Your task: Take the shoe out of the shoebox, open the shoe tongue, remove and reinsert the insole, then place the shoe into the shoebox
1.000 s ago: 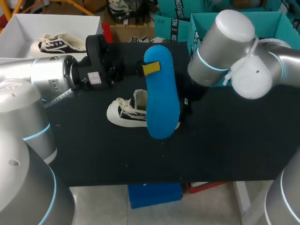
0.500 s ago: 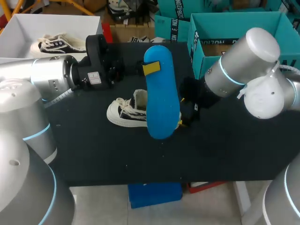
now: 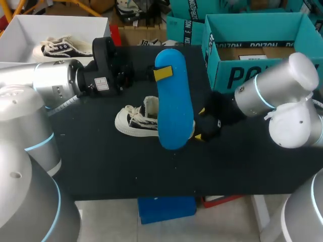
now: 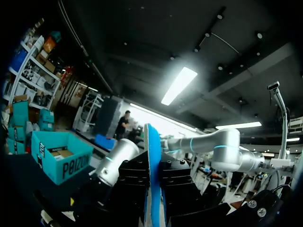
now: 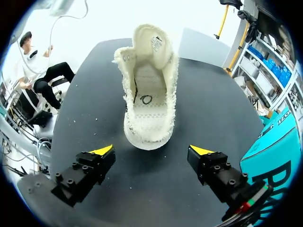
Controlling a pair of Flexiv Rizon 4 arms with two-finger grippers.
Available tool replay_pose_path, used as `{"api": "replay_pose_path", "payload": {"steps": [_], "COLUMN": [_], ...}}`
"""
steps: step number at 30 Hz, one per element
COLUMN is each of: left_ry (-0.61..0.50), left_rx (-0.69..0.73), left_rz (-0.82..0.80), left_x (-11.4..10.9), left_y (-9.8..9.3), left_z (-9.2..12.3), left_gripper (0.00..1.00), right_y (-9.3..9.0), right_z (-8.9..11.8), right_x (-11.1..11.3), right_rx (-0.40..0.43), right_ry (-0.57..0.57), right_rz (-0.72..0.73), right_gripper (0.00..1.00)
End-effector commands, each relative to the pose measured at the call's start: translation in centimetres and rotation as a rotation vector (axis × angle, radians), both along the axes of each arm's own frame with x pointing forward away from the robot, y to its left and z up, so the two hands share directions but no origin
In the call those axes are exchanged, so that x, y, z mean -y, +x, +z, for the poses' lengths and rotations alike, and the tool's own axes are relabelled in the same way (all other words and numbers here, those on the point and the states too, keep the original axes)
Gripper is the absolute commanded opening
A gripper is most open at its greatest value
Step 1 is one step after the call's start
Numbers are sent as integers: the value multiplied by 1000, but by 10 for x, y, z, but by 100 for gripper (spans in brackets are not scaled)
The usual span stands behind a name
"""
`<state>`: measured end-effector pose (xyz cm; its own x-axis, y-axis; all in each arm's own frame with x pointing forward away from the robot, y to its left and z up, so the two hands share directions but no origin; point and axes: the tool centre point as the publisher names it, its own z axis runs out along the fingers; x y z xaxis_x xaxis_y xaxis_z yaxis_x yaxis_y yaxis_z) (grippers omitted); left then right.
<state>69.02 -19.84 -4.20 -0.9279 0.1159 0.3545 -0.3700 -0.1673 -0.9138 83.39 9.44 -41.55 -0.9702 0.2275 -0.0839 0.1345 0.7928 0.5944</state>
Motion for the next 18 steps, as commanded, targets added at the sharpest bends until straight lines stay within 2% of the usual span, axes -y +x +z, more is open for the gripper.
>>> {"api": "replay_pose_path", "payload": {"steps": [1, 12, 18], "left_ry": [-1, -1, -1], "left_rx": [1, 1, 1], "left_rz": [6, 6, 6], "left_x": [2, 2, 2], "left_y": [-1, -1, -1], "left_z": [-1, -1, -1], "left_gripper": [0, 0, 0], "right_y": [1, 3, 7], "right_z": [-14, -22, -21], "right_x": [3, 13, 17], "right_rx": [49, 105, 84], "right_ry": [160, 246, 230], "right_rz": [8, 17, 28], "right_gripper": [100, 100, 100]}}
